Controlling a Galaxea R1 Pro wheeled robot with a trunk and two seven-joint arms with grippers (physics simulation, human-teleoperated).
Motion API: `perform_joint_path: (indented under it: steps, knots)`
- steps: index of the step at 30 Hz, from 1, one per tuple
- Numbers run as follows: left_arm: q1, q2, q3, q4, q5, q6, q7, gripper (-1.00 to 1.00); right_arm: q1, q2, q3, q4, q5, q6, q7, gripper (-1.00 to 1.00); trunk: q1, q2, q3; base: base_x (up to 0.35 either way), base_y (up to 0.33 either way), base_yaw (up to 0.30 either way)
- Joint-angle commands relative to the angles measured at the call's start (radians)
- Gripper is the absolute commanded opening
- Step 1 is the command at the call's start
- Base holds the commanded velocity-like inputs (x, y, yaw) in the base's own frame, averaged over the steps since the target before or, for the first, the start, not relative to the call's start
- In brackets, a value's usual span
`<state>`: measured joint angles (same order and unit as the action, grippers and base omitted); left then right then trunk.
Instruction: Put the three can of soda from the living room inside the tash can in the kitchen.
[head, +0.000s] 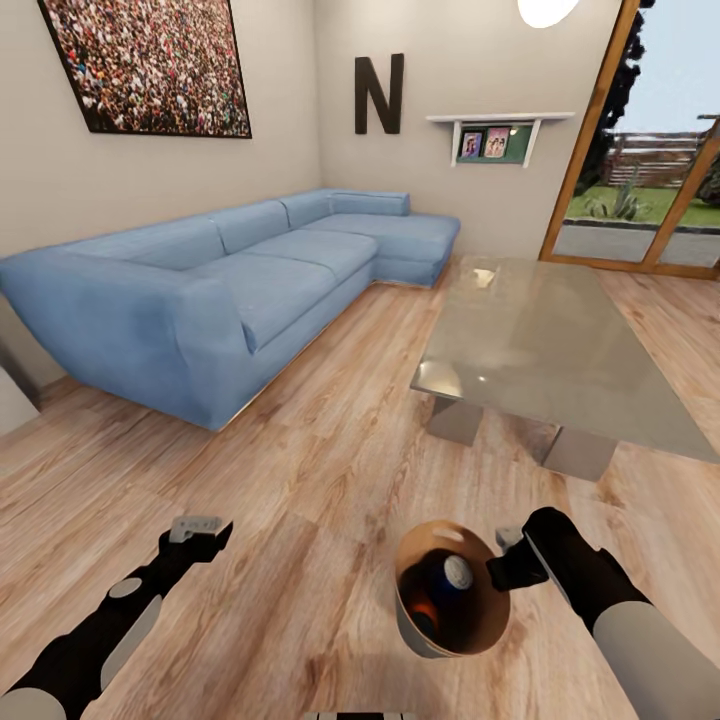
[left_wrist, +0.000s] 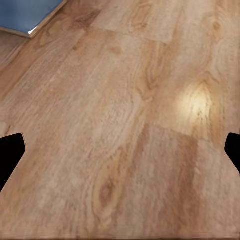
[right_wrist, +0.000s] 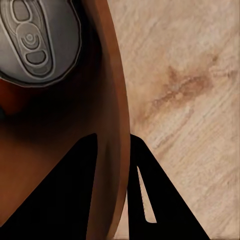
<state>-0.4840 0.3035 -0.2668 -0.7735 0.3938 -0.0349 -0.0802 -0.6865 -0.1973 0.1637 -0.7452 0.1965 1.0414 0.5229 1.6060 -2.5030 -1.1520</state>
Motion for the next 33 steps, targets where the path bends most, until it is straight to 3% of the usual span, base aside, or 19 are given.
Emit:
perform_joint_path:
  steps: [1, 9, 16, 27, 33]
  knots:
    - [0.000, 0.000, 0.000, 0.002, 0.000, 0.000, 0.000, 1.00, 0.002, -0.001, -0.001, -0.001, -0.032, 0.006, 0.003, -1.00, 0.000, 0.000, 0.000, 0.000, 0.000, 0.000]
    - [0.000, -0.001, 0.000, 0.011, 0.000, 0.000, 0.001, 1.00, 0.020, -0.005, -0.002, -0.002, -0.032, 0.006, -0.002, -1.00, 0.000, 0.000, 0.000, 0.000, 0.000, 0.000]
    - [0.000, -0.001, 0.000, 0.011, 0.002, 0.000, 0.001, 1.00, 0.035, -0.006, -0.026, -0.002, -0.027, 0.006, 0.004, -1.00, 0.000, 0.000, -0.009, 0.000, 0.000, 0.000]
    - [-0.001, -0.001, 0.000, 0.003, 0.009, 0.009, 0.001, 1.00, 0.034, -0.005, -0.020, -0.031, -0.018, 0.006, 0.006, -1.00, 0.000, 0.000, -0.017, 0.000, 0.000, 0.000]
    - [0.001, -0.006, 0.000, -0.001, 0.011, 0.013, 0.001, 1.00, 0.032, -0.007, -0.010, -0.057, 0.057, 0.006, 0.006, -1.00, 0.000, 0.000, -0.017, 0.000, 0.000, 0.000]
